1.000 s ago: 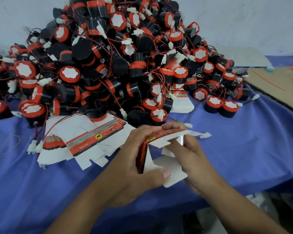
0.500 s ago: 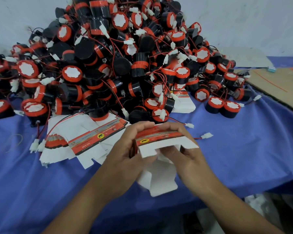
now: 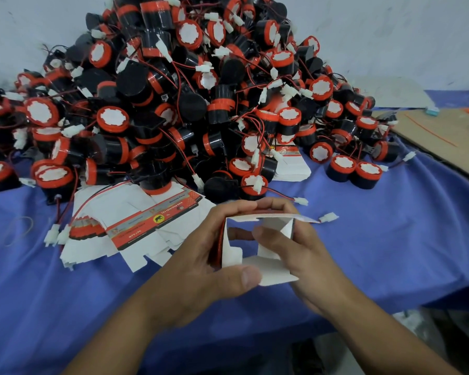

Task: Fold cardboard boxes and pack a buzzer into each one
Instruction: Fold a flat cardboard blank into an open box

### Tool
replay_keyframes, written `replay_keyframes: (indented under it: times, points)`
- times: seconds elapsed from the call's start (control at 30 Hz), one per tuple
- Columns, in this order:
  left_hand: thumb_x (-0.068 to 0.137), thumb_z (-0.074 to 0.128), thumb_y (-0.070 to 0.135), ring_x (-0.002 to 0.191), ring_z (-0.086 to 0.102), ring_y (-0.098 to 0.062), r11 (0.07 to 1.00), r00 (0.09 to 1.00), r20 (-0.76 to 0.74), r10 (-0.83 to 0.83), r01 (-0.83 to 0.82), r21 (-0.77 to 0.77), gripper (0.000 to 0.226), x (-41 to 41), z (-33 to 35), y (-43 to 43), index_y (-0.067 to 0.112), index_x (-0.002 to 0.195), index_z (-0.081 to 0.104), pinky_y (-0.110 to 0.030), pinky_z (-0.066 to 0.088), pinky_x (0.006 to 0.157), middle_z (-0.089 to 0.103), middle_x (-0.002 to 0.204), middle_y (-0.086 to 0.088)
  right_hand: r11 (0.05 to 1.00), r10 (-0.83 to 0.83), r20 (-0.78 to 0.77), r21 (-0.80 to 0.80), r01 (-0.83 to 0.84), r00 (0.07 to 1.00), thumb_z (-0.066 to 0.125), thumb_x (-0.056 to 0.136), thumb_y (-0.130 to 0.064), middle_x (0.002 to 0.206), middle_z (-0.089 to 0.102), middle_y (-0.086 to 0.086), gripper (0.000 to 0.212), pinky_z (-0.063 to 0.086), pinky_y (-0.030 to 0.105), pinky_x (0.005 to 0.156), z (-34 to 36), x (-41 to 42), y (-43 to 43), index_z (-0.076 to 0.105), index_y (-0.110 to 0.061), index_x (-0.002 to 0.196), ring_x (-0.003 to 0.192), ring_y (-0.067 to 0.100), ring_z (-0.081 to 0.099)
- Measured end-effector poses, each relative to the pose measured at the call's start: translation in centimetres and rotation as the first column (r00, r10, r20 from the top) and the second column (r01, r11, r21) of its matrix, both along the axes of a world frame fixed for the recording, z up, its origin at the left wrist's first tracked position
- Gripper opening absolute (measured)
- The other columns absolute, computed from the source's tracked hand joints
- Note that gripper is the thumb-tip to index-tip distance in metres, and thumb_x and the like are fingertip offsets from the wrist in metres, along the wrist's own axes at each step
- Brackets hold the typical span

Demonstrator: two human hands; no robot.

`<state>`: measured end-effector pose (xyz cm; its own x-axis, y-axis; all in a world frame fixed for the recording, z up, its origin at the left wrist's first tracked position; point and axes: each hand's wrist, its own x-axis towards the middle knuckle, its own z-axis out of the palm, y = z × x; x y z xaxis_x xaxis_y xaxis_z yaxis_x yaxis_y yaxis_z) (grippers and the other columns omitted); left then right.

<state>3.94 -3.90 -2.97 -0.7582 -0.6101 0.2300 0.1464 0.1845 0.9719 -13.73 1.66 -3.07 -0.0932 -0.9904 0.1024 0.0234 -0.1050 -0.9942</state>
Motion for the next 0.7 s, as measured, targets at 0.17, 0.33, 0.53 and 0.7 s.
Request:
replay_keyframes:
  times: [0.17,0.33,0.53,0.7]
  points:
    - [0.081,0.074,0.033,0.114,0.065,-0.027,0.969,0.97,-0.015,0.243,-0.242,0.042,0.049,-0.6,-0.5,0.3,0.032,0.127,0.058,-0.054,0.054,0.092,0.068,0.122,-0.003,0.997,0.006,-0.12,-0.078,-0.016,0.993,0.063,0.092,-0.013,0.11,0.07,-0.003,0.036,0.054,0.024,0.079,-0.4,0.6,0.4,0.058,-0.023,0.126,0.101,0.014,0.069]
    - [0.091,0.064,0.03,0.113,0.066,-0.021,0.965,0.965,-0.004,0.264,-0.264,-0.002,0.028,-0.7,-0.2,0.3,0.034,0.119,0.064,-0.046,0.053,0.092,0.069,0.119,0.003,0.997,0.009,0.031,-0.074,-0.006,0.999,0.062,0.093,-0.021,0.111,0.072,0.001,0.026,0.055,0.028,0.086,-0.1,0.8,0.2,0.063,-0.029,0.118,0.105,0.017,0.069]
    - [0.094,0.057,0.031,0.11,0.066,-0.018,0.936,0.936,-0.038,0.35,-0.348,0.052,0.022,-0.9,-0.4,0.0,0.036,0.111,0.068,-0.043,0.052,0.095,0.071,0.115,0.004,0.996,0.068,0.39,0.02,-0.082,0.918,0.07,0.084,-0.041,0.125,0.065,0.007,0.052,0.05,0.046,0.098,0.1,1.2,0.0,0.059,-0.019,0.13,0.116,0.026,0.061]
    - [0.092,0.057,0.031,0.106,0.068,-0.015,0.93,0.931,-0.022,0.364,-0.362,0.065,0.021,-0.8,-0.7,0.0,0.036,0.109,0.068,-0.038,0.054,0.091,0.071,0.113,0.007,0.995,0.074,0.528,0.021,-0.1,0.846,0.063,0.078,-0.05,0.121,0.069,0.01,0.072,0.051,0.048,0.099,1.0,1.7,0.2,0.052,-0.008,0.136,0.117,0.029,0.063]
